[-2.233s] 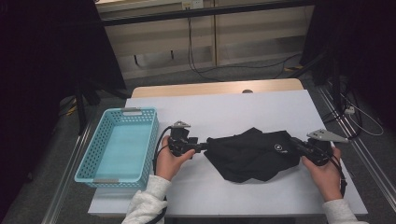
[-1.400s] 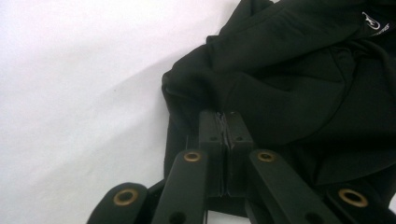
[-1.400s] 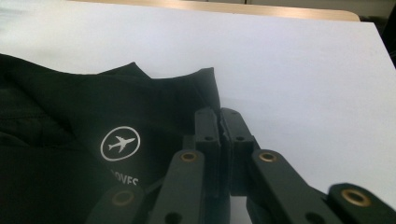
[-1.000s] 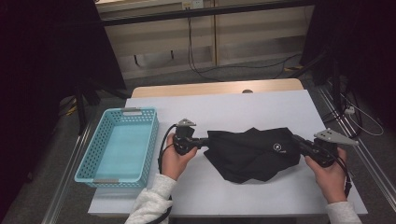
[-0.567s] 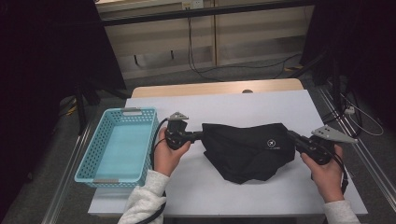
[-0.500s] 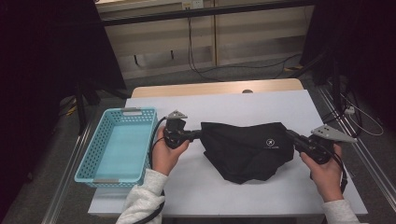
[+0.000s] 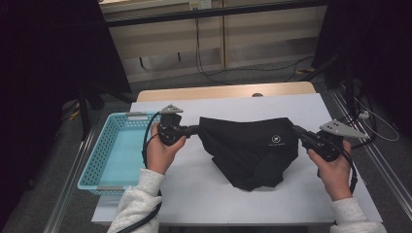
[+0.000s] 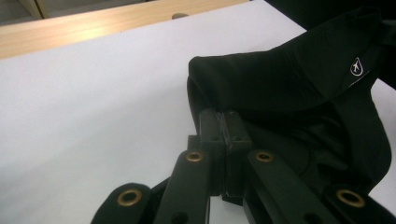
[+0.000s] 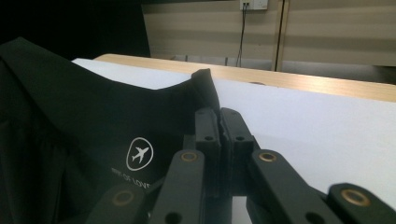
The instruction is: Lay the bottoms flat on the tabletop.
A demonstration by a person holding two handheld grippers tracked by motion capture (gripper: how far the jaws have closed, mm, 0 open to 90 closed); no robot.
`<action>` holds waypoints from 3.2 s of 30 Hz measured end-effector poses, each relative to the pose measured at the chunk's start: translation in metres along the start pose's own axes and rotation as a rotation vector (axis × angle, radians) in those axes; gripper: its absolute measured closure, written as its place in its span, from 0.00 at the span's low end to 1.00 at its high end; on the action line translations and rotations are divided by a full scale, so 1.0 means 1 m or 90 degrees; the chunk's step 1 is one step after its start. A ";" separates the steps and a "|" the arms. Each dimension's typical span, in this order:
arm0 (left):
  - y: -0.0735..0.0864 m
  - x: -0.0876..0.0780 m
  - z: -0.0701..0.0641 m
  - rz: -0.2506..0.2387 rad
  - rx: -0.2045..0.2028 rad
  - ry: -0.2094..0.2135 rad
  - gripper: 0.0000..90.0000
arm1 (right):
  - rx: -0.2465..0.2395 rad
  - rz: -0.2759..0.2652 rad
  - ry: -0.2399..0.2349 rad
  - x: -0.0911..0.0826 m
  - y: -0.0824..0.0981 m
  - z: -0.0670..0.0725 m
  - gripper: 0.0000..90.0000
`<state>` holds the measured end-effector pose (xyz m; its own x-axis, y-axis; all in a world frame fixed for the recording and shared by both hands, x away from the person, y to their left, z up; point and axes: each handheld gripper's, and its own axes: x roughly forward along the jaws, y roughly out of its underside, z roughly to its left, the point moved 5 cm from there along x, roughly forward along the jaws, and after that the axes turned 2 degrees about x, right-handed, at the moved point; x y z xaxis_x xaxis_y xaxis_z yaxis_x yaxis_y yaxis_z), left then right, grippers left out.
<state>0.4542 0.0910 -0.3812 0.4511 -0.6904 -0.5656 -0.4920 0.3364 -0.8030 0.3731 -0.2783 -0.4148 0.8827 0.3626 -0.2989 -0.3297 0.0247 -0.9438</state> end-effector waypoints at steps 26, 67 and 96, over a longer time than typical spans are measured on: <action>-0.008 0.006 0.018 0.031 -0.011 -0.019 1.00 | -0.006 0.009 -0.028 0.017 -0.003 -0.001 0.96; 0.058 0.053 0.003 0.045 0.029 -0.065 0.20 | -0.149 0.182 -0.088 0.051 0.054 0.089 0.39; 0.069 0.039 0.005 0.032 0.033 -0.087 0.17 | -0.235 0.233 -0.210 0.069 0.074 0.152 0.61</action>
<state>0.4416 0.0907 -0.4592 0.5257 -0.5792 -0.6231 -0.4787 0.4041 -0.7795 0.3590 -0.1099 -0.4842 0.5653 0.5570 -0.6085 -0.4016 -0.4585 -0.7928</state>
